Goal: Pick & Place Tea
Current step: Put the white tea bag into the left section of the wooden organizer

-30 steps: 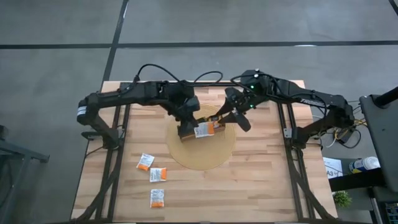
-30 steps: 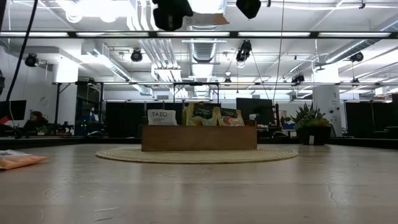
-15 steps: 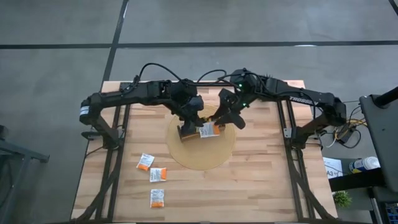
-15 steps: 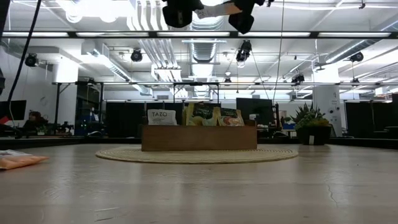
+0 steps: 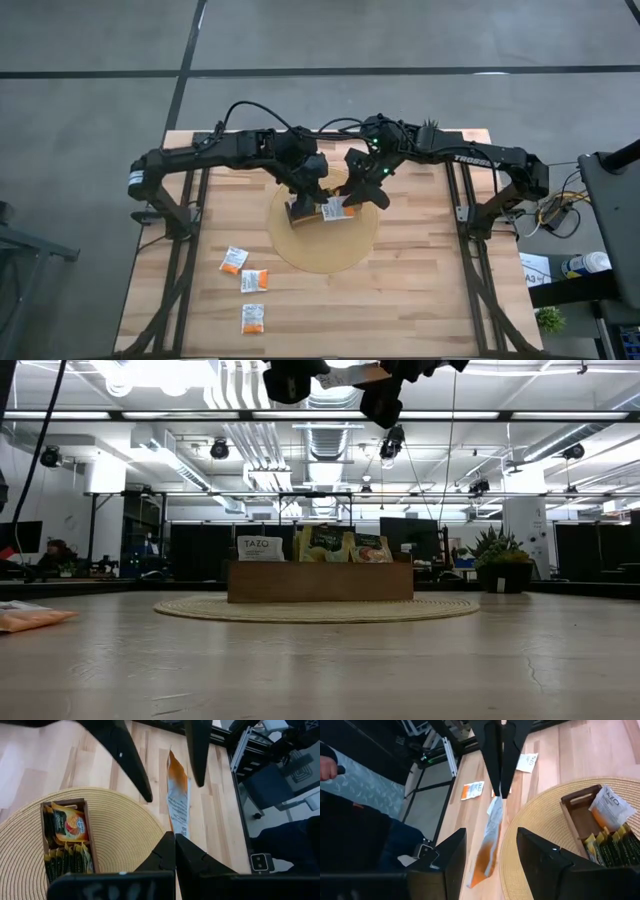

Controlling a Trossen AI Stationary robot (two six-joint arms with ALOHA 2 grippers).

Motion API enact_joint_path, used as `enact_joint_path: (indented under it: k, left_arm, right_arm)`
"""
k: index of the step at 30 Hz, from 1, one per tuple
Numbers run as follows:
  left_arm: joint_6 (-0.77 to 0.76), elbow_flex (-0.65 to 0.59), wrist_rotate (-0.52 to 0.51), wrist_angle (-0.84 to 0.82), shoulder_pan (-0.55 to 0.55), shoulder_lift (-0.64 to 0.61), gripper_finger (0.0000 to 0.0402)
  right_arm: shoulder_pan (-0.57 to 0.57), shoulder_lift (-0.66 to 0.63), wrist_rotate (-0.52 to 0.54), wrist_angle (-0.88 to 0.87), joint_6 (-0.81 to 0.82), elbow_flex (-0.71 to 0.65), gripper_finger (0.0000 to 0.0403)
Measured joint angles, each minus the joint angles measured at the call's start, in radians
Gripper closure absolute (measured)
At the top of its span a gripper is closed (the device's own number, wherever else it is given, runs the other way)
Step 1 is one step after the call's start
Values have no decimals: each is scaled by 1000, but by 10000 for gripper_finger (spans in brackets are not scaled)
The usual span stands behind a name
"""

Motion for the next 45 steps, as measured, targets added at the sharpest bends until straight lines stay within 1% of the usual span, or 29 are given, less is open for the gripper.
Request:
enact_joint_path:
  k: [3, 5, 8, 11, 12, 15, 18, 20, 25, 29, 32, 35, 41, 45]
  left_arm:
    - [0, 0, 0, 2, 0, 0, 401]
    - [0, 0, 0, 2, 0, 0, 401]
    - [0, 0, 0, 4, 0, 0, 401]
    - [-2, 0, 0, 4, 0, 0, 402]
    - [-10, 0, 2, 4, 0, 0, 401]
    - [-38, 0, 16, 3, 0, 0, 398]
    - [-63, 0, 16, -8, 0, -1, 384]
    - [-70, 0, 17, -39, 0, -8, 369]
    - [-77, -3, 27, -181, 3, -45, 324]
    - [-105, -26, 27, -183, 3, -74, 294]
    - [-106, -42, 23, -175, 3, -88, 281]
    - [-124, -53, -24, -156, 4, -93, 278]
    - [-132, -58, -184, -61, 5, -125, 278]
    - [-132, -58, -241, -8, 19, -166, 278]
  right_arm:
    - [0, 7, 0, -6, -2, 0, 238]
    - [0, 8, 0, -10, -15, 0, 254]
    - [0, 8, 0, -11, -54, 0, 302]
    - [0, 6, 0, -12, -77, 0, 369]
    - [0, 6, 1, -13, -83, 0, 380]
    - [0, 6, 0, -13, -84, 0, 387]
    - [0, 6, 1, -15, -84, 0, 390]
    - [0, 1, 1, -20, -83, 0, 391]
    - [0, -20, 1, -22, -81, 0, 392]
    - [0, -33, 9, -21, -79, 0, 393]
    - [0, -46, 17, -14, -76, 0, 392]
    - [0, -67, 74, -6, -76, 0, 392]
    - [2, -149, 222, 38, -73, 0, 392]
    - [2, -220, 294, 51, -77, 0, 391]
